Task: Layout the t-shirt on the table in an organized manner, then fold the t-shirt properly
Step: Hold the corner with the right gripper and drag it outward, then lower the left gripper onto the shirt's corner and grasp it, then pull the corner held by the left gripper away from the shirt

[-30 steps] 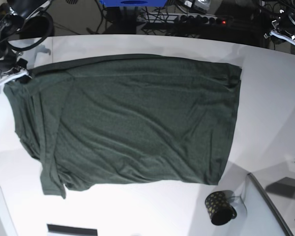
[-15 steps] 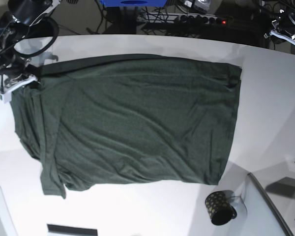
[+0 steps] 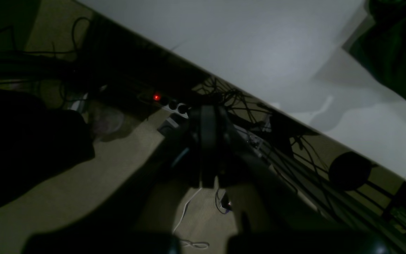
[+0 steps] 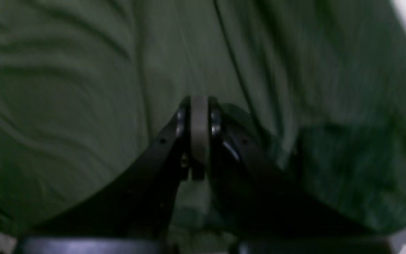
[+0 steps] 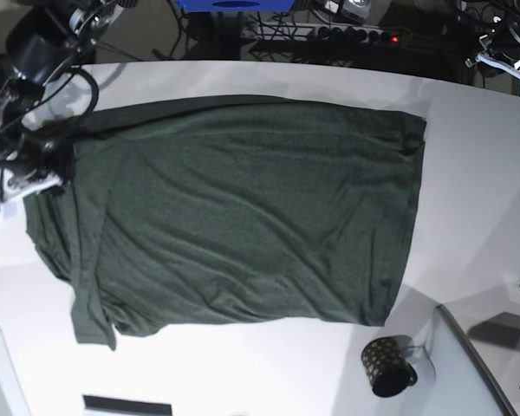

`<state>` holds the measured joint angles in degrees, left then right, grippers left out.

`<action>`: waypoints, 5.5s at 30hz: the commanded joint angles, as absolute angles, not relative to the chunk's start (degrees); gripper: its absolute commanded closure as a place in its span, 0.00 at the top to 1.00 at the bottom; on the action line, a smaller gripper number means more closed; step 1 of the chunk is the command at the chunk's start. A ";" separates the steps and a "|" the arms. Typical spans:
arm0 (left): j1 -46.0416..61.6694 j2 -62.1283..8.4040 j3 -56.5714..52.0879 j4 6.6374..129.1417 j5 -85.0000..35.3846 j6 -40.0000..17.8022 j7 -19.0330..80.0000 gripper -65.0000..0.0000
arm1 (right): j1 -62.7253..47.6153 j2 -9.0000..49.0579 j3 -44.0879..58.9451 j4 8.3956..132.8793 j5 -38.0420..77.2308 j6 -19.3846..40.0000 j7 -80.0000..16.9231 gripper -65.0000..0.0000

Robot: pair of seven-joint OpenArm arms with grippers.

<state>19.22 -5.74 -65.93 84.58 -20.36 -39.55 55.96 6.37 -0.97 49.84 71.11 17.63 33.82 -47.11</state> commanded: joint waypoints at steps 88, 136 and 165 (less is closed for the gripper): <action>20.53 -4.53 -55.25 81.10 -31.78 -40.00 41.54 0.72 | -17.19 -1.36 28.97 94.55 18.07 40.00 -41.27 0.00; 14.55 -2.33 -50.07 74.15 -22.20 -40.00 41.80 0.00 | -15.08 -1.01 29.41 91.47 18.07 40.00 -41.27 0.01; 13.85 2.68 -49.63 90.86 -21.93 -40.00 48.40 0.00 | -15.16 -1.01 29.05 91.47 18.07 40.00 -41.27 0.01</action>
<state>14.22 3.05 -49.54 90.06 -21.02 -39.48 49.21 -15.44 -1.41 28.97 90.72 17.37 39.72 -42.19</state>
